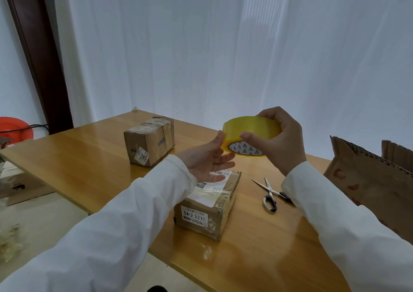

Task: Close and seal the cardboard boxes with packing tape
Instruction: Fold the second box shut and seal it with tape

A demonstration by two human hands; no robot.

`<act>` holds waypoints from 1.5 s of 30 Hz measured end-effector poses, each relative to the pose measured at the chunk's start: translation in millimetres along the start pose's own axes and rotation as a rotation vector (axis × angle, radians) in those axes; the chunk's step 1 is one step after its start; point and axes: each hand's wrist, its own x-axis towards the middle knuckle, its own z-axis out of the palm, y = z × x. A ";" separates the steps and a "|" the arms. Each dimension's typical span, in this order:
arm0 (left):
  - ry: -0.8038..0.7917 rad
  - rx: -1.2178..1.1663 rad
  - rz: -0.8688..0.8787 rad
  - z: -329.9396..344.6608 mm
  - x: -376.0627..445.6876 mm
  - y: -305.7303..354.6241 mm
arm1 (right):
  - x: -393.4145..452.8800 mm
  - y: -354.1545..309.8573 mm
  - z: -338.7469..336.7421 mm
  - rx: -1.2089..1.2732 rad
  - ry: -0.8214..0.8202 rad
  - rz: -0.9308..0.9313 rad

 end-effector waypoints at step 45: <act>0.329 -0.064 0.069 5.7 -1.4 0.4 | -0.8 4.2 -4.3 -0.061 0.009 -0.006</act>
